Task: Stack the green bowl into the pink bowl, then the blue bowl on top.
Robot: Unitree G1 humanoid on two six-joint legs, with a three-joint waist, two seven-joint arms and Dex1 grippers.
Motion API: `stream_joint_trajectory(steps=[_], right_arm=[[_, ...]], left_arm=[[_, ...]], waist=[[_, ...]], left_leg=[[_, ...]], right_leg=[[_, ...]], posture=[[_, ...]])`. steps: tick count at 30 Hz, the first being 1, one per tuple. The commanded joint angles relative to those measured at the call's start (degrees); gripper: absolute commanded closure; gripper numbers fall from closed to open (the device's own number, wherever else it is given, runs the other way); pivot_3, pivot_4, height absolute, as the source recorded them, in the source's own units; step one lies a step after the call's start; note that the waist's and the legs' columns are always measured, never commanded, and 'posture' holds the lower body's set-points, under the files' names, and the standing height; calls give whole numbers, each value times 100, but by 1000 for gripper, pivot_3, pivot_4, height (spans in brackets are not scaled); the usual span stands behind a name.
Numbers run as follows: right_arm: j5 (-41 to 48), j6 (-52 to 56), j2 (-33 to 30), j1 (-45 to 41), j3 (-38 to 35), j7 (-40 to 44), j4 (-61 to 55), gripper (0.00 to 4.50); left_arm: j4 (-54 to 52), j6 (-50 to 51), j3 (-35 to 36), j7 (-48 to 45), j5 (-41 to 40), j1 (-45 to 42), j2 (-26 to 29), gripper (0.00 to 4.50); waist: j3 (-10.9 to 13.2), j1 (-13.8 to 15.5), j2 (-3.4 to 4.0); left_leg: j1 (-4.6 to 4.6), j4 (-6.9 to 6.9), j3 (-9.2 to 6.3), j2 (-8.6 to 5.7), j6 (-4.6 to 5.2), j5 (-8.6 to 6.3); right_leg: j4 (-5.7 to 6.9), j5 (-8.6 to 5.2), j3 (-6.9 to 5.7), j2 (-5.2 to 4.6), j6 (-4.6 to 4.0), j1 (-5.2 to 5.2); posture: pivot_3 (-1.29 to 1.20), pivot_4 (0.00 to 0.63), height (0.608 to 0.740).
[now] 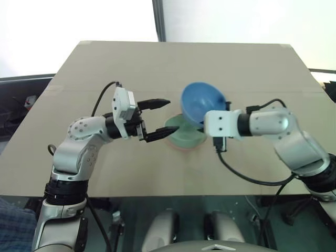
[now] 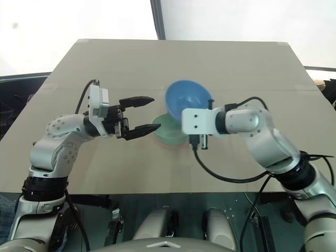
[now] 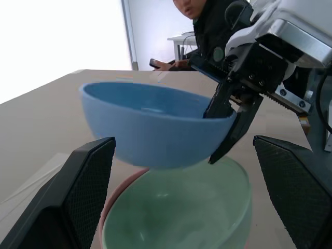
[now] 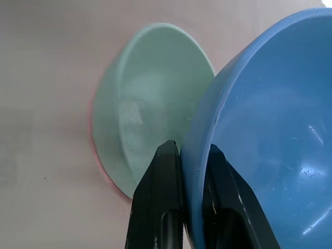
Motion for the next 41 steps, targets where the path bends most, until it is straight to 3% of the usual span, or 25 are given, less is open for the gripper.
stream_joint_trajectory(steps=[1, 3, 7, 8, 10, 16, 20, 26, 29, 32, 41], right_arm=[[-196, -137, 126, -152, 126, -51, -55, 4043], [-201, -92, 202, -159, 156, -37, -28, 3407], [-237, -17, 253, -177, 147, 16, -30, 1605], [-225, 26, 206, -189, 116, 70, -58, 1340], [-54, 194, 127, -166, -101, 168, -152, 1340], [1211, 1252, -243, 587, -2082, 246, -488, 1340], [2208, 1649, -545, 1683, -3720, 504, -808, 1340], [3217, 1789, -775, 3393, -5394, 892, -945, 1340], [3256, 1120, -793, 4270, -5890, 1093, -778, 1340], [3365, 394, -439, 4629, -6289, 991, -553, 1340], [3440, -601, -589, 5162, -6213, 1080, 3, 1340]], left_arm=[[-102, -125, 178, -56, -31, 117, 123, 0], [-136, -114, 205, -45, -51, 174, 160, 0], [-196, -100, 300, -28, -77, 312, 247, 0], [-209, -102, 327, -26, -82, 353, 274, 0], [-251, -105, 367, -16, -85, 430, 311, 0], [-427, 16, 637, 179, 63, 954, 654, 0], [-554, 51, 860, 345, 217, 1412, 907, 0], [-647, 59, 1185, 409, 201, 1898, 1051, 0], [-717, 74, 1337, 435, 143, 2067, 1085, 0], [-753, 72, 1448, 404, 115, 2226, 1108, 0], [-828, 40, 1547, 367, 40, 2455, 1092, 0]], waist=[[0, -2, 0], [0, 1, -1], [0, -1, -1], [0, -3, -1], [1, -5, -1], [-1, 23, -5], [0, 14, -4], [3, 14, 3], [3, 16, 3], [1, 12, 4], [1, 16, 6]], left_leg=[[0, 0, 0, 0, 0, 0], [0, 0, 0, -1, 0, 0], [0, 1, 0, -1, 0, 0], [1, 1, 0, -1, 0, 0], [0, 0, 0, -1, 0, 0], [-1, -2, -5, -2, 1, -1], [-2, -12, -4, -1, 7, -6], [-1, -20, -3, 3, 28, -18], [1, -18, -2, 2, 31, -20], [4, -17, -2, 4, 31, -20], [10, -16, 2, 4, 31, -20]], right_leg=[[-1, 0, 0, 0, 0, 0], [-2, 0, 0, 0, 0, 1], [0, 0, 0, 0, 0, 1], [0, 0, 0, 0, 0, 1], [0, 0, -1, 0, 0, 0], [-7, 0, -3, -7, 0, 4], [-18, 1, -4, -12, 0, 5], [-24, 0, -3, -13, 0, 6], [-23, 0, -3, -17, 0, 10], [-22, 0, -3, -17, 0, 12], [-22, 0, -1, -16, 0, 17]], posture=[[0, 150, 740], [0, 150, 740], [0, 150, 740], [0, 150, 740], [0, 150, 740], [0, 150, 740], [0, 150, 740], [0, 150, 740], [0, 150, 740], [0, 150, 740], [0, 150, 740]])
